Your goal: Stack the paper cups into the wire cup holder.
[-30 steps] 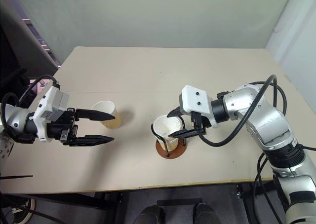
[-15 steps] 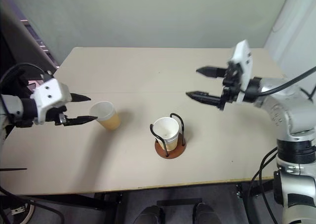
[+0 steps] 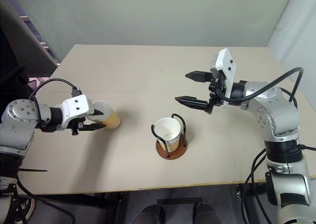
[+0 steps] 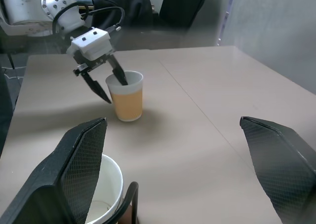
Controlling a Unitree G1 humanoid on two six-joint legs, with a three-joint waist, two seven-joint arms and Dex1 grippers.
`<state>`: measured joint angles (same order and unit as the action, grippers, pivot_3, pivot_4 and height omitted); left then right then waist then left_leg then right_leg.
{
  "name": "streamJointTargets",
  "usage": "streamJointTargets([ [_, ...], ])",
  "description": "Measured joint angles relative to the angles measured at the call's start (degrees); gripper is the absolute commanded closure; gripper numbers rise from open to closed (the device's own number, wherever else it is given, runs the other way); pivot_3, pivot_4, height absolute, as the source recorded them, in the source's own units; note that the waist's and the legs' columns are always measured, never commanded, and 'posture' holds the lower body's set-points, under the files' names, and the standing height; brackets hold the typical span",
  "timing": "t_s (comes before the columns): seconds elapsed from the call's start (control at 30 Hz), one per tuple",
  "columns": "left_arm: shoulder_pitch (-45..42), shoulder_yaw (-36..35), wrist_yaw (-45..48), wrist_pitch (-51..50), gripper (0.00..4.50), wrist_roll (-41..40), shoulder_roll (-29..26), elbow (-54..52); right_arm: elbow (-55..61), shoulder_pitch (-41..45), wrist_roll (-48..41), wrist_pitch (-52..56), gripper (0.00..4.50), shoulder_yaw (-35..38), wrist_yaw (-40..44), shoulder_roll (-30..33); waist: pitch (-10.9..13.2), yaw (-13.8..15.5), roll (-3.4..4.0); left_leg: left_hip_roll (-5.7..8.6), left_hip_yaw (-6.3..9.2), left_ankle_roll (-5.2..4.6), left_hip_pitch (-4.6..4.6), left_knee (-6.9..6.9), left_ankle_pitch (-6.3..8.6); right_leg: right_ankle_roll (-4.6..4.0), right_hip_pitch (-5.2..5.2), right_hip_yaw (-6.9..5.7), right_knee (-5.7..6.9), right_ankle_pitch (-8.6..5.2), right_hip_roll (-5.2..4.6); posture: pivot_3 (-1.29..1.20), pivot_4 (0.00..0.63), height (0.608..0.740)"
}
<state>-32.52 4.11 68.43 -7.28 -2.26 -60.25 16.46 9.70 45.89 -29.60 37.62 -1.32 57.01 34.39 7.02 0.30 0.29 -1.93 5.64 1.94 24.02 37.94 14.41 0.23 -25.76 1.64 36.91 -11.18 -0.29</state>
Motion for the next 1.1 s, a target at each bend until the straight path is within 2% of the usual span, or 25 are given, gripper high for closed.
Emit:
streamJointTargets([
  [0.1, -0.2, 0.0, 1.0, 0.0, 4.30, -0.2, 0.0, 0.0, 0.9, -0.3, -0.7, 0.4, 0.00, 0.1, 0.1, 0.2, 0.0, 0.0, 0.00, 0.00, 0.01, 0.00, 0.00, -0.01, 0.00, 0.00, -0.01, 0.00, 0.03, 0.00, 0.01, 0.00, 0.150, 0.740],
  [0.13, -0.3, -0.1, 2.0, -0.2, 4.47, -0.9, 0.0, -0.2, 2.0, -0.7, -1.8, 0.8, 0.00, 0.3, 0.6, 0.6, 0.0, 0.0, 0.00, 0.00, 0.02, 0.00, 0.00, -0.01, 0.00, 0.00, -0.01, -0.01, 0.03, 0.00, 0.02, 0.00, 0.150, 0.740],
  [0.27, -1.2, -1.2, 6.5, -1.6, 4.47, -5.2, -0.1, -2.1, 6.9, -3.0, -7.1, 3.2, 0.00, 2.1, 3.3, 3.6, 0.0, 0.2, -0.01, 0.02, 0.02, 0.01, 0.05, 0.04, -0.01, 0.01, 0.02, -0.01, 0.01, 0.00, 0.01, 0.00, 0.150, 0.740],
  [0.37, -5.9, -3.4, 10.7, -4.7, 4.47, -11.4, -0.2, -5.0, 12.5, -5.5, -14.5, 5.7, 0.00, 5.5, 6.9, 7.5, 0.0, 0.7, -0.05, 0.07, 0.02, 0.01, 0.12, 0.08, -0.01, 0.03, 0.05, -0.01, -0.02, -0.01, 0.02, 0.00, 0.150, 0.740],
  [0.47, -10.9, -4.3, 15.1, -6.9, 4.47, -16.2, -0.1, -8.5, 16.8, -8.8, -17.8, 6.4, 0.00, 7.5, 8.5, 11.1, 0.0, 0.7, -0.07, 0.09, 0.02, 0.01, -0.02, 0.09, -0.01, 0.07, 0.22, 0.01, -0.06, -0.04, 0.01, 0.00, 0.150, 0.740],
  [0.63, -21.5, -2.4, 21.2, -10.4, 4.47, -23.9, 5.5, -14.0, 19.4, -10.7, -19.8, 6.3, 0.00, 8.1, 8.7, 13.1, 0.0, 0.7, -0.06, 0.10, -0.01, -0.11, -0.06, 0.16, -0.03, 0.33, 0.27, 0.05, -0.02, 0.13, -0.04, 0.00, 0.150, 0.740],
  [0.83, -31.4, 11.1, 21.6, -4.4, 4.47, -26.5, 10.2, -10.1, 21.0, -11.2, -19.5, 5.7, 0.00, 7.8, 8.9, 16.1, 0.0, 0.5, -0.05, 0.08, -0.03, -0.21, -0.18, 0.16, -0.10, 0.46, 0.42, 0.06, -0.03, 0.23, -0.10, 0.00, 0.150, 0.740],
  [1.1, -31.3, 21.1, 21.7, 1.0, 4.47, -28.8, 10.2, -9.0, 19.8, -16.1, -12.4, 2.1, 0.00, 7.1, 8.0, 20.8, 0.0, 0.7, -0.04, 0.07, -0.04, -0.25, -0.02, 0.27, -0.10, 0.71, 0.43, 0.06, -0.14, 0.17, -0.10, 0.00, 0.150, 0.740],
])
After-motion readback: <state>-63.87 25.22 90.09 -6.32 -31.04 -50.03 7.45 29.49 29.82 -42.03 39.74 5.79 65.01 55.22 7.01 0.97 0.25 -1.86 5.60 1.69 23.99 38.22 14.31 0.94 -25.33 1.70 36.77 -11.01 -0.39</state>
